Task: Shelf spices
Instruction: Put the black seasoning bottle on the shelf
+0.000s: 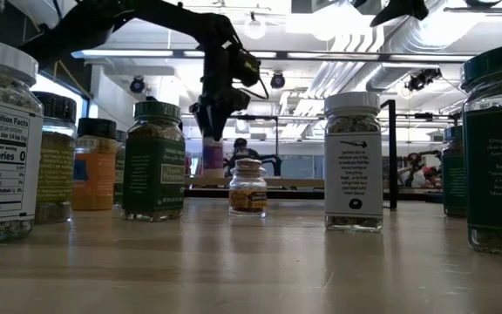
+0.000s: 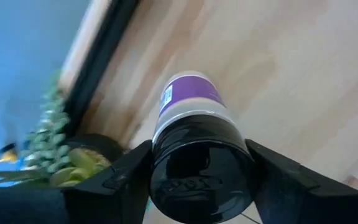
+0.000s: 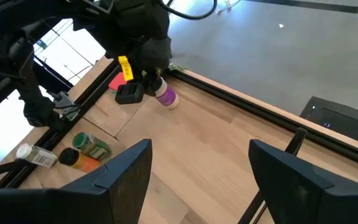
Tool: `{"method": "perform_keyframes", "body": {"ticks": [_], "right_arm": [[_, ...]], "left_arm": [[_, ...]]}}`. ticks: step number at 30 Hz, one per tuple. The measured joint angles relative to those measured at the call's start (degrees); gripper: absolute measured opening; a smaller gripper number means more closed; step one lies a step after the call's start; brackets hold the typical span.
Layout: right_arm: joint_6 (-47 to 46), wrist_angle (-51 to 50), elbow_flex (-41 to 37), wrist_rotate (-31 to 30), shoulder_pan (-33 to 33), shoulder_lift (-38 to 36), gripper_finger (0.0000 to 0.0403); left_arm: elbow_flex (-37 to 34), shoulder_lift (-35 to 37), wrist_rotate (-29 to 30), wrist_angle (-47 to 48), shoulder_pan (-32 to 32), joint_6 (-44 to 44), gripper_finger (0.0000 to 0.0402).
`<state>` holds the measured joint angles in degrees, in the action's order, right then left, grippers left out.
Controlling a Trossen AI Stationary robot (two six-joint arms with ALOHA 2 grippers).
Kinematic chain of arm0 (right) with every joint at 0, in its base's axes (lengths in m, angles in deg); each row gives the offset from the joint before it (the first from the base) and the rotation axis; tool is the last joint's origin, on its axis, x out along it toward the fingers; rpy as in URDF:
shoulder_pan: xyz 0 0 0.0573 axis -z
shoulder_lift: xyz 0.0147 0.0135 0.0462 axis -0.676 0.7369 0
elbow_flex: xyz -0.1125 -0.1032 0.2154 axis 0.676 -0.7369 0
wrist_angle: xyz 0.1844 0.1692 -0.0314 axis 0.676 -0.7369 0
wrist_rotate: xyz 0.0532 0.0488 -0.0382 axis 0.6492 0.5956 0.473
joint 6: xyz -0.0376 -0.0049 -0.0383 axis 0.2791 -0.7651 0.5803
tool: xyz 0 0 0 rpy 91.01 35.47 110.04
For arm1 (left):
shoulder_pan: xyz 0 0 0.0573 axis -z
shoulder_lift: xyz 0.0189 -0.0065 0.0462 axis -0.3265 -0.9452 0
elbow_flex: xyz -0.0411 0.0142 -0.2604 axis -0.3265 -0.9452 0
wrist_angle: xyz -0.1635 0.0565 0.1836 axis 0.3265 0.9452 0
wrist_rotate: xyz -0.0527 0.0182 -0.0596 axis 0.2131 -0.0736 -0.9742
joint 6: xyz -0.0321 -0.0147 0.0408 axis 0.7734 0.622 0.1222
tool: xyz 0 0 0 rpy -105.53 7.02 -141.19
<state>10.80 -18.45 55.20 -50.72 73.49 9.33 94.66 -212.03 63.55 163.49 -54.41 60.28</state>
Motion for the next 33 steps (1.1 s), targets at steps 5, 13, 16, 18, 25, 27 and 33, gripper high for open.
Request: {"method": "perform_keyframes", "body": {"ticks": [5,13,16,18,25,27,33], "right_arm": [[0.1,0.0,0.0,0.0,0.0,0.0,0.0264],[0.2,0.0,0.0,0.0,0.0,0.0,0.0264],[0.2,0.0,0.0,0.0,0.0,0.0,0.0264],[0.2,0.0,0.0,0.0,0.0,0.0,0.0264],[0.2,0.0,0.0,0.0,0.0,0.0,0.0264],[0.2,0.0,0.0,0.0,0.0,0.0,0.0264],[0.6,0.0,0.0,0.0,0.0,0.0,0.0264]], "left_arm": [[0.0,0.1,0.1,0.0,0.0,0.1,0.0223],[0.0,0.1,-2.3,0.0,0.0,1.0,0.0239],[0.0,0.1,-2.3,0.0,0.0,1.0,0.0252],[0.0,0.1,-2.3,0.0,0.0,1.0,0.0259],[0.0,0.5,-1.9,0.0,0.0,1.0,0.0273],[0.0,1.3,-1.9,0.0,0.0,1.0,0.0273],[0.0,5.6,-1.9,0.0,0.5,1.2,0.0274]]}}
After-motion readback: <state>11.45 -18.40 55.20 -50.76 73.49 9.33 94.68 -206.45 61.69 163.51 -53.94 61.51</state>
